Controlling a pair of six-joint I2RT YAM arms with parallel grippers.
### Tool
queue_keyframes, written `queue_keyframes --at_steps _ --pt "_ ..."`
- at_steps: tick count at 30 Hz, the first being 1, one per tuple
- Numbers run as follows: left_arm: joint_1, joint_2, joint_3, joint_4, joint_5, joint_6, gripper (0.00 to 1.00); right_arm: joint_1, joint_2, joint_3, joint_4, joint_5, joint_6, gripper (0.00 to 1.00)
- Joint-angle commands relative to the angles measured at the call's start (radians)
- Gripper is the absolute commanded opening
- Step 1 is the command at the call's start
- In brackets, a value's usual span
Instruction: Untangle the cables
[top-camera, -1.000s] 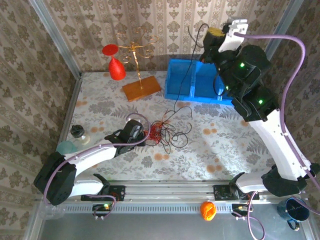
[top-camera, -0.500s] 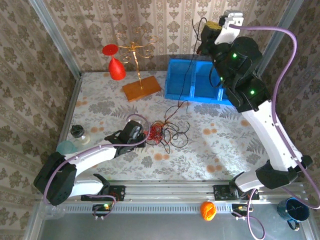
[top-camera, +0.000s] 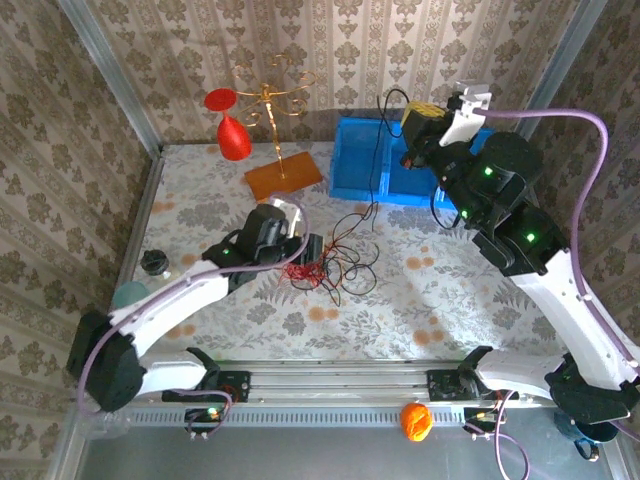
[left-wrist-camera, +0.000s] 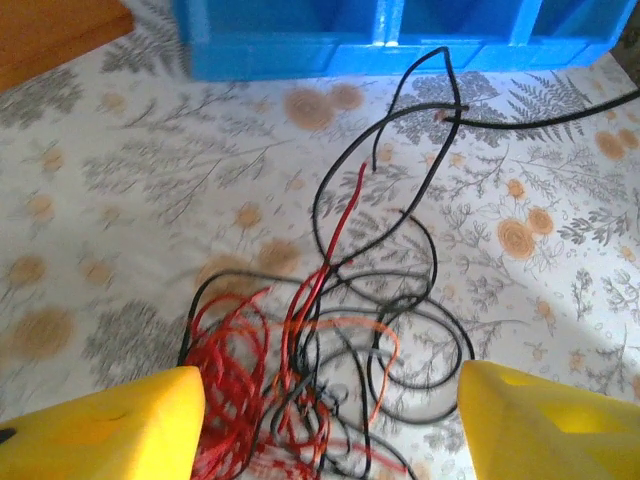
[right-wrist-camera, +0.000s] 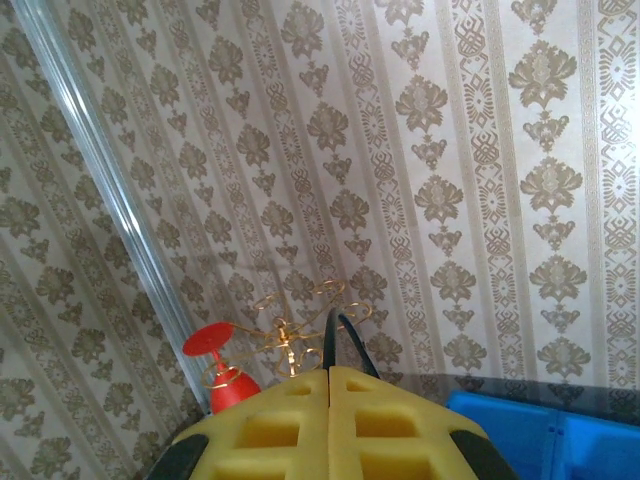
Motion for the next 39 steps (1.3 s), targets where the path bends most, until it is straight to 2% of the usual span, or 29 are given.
queue_keyframes --at_steps 1,4,11,14,18,19,25,29,33,36,38,39 --pt "0.017 0.163 0.082 0.074 0.130 0.090 0.61 0.008 -0.030 0.009 -0.022 -0.021 0.021 0.00" --pt "0.023 0.300 0.166 0.120 0.215 0.121 0.54 0.009 -0.030 0.021 -0.046 -0.031 0.016 0.00" --pt "0.047 0.488 0.288 0.144 0.194 0.146 0.38 0.009 -0.036 0.019 -0.064 -0.054 0.012 0.00" --pt "0.060 0.518 0.290 0.162 0.201 0.151 0.25 0.008 -0.045 0.011 -0.069 -0.052 0.001 0.00" --pt "0.069 0.506 0.256 0.174 0.170 0.149 0.01 0.006 -0.063 -0.015 -0.061 -0.002 -0.026 0.00" --pt "0.068 0.490 0.242 0.176 0.155 0.147 0.00 0.004 -0.066 -0.019 -0.058 0.023 -0.038 0.00" --pt "0.079 0.351 0.098 0.168 0.024 0.102 0.00 -0.070 -0.068 -0.015 -0.024 0.165 -0.093 0.00" --pt "0.112 0.220 -0.028 0.173 -0.020 0.025 0.00 -0.154 -0.084 -0.009 -0.025 0.172 -0.055 0.00" --pt "0.123 0.113 -0.121 0.212 -0.009 0.016 0.00 -0.175 -0.103 -0.018 -0.036 0.123 -0.007 0.00" --pt "0.122 0.119 -0.086 0.210 0.127 0.062 0.01 -0.175 -0.100 -0.021 -0.057 0.054 0.041 0.00" --pt "0.115 0.159 -0.039 0.208 0.202 0.077 0.26 -0.173 -0.089 -0.024 -0.071 0.020 0.061 0.00" --pt "0.113 0.186 -0.014 0.217 0.240 0.087 0.35 -0.173 -0.081 -0.026 -0.078 0.002 0.073 0.00"
